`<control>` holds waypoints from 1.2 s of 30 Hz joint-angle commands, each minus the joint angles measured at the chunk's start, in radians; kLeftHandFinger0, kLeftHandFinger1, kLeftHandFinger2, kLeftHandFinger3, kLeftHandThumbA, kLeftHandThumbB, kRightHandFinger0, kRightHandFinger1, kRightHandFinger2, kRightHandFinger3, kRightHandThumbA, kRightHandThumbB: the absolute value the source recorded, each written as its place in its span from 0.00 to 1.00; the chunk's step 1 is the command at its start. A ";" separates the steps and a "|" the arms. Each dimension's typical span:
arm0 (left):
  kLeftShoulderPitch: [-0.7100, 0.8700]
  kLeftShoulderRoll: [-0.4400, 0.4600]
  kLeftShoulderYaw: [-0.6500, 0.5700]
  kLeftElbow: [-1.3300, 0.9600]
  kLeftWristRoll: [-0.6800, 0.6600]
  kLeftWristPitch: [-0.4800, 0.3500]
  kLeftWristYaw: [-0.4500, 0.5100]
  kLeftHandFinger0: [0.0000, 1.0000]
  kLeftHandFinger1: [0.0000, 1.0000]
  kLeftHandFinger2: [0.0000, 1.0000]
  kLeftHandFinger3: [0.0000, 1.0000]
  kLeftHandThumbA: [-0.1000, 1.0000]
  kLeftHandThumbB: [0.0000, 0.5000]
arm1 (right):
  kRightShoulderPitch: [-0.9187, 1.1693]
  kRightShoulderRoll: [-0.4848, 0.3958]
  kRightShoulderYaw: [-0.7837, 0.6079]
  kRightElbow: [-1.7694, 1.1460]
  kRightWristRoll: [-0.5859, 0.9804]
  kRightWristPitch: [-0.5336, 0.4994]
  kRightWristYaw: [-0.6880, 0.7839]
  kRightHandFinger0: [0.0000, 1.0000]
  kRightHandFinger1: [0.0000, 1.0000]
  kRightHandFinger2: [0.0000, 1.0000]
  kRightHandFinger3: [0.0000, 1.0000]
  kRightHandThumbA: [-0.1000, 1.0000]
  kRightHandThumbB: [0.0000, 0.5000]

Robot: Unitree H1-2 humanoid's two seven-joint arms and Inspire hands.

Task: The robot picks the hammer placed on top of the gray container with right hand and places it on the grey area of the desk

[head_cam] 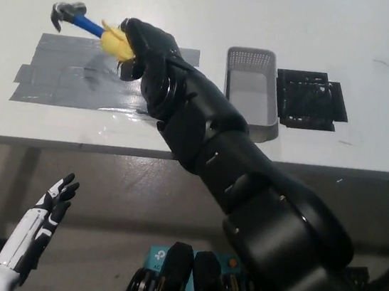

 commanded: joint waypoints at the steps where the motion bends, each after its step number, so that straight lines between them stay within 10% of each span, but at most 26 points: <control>1: -0.011 0.025 -0.009 -0.041 0.012 0.007 -0.025 1.00 1.00 1.00 1.00 1.00 0.72 | -0.057 -0.003 0.021 -0.018 0.014 -0.031 0.052 1.00 1.00 1.00 1.00 0.70 0.86; 6: -0.014 0.028 -0.014 -0.046 0.021 0.008 -0.023 1.00 1.00 1.00 1.00 1.00 0.70 | -0.053 -0.022 0.045 -0.020 0.011 -0.036 0.074 1.00 1.00 1.00 1.00 0.84 1.00; 23: -0.061 0.022 -0.028 -0.033 0.026 0.011 -0.032 1.00 1.00 1.00 1.00 1.00 0.68 | -0.196 -0.162 -0.007 -0.091 0.074 -0.163 0.037 1.00 1.00 1.00 1.00 1.00 1.00; 30: -0.104 0.021 -0.021 -0.003 0.027 -0.007 -0.018 1.00 1.00 1.00 1.00 1.00 0.63 | -0.153 -0.357 -0.084 -0.517 0.099 -0.200 0.048 1.00 1.00 1.00 1.00 0.76 0.98; 36: -0.120 0.009 0.007 0.048 -0.009 -0.036 0.000 1.00 1.00 1.00 1.00 1.00 0.64 | 0.169 -0.516 -0.222 -1.302 0.168 -0.014 0.175 1.00 1.00 1.00 1.00 0.63 0.72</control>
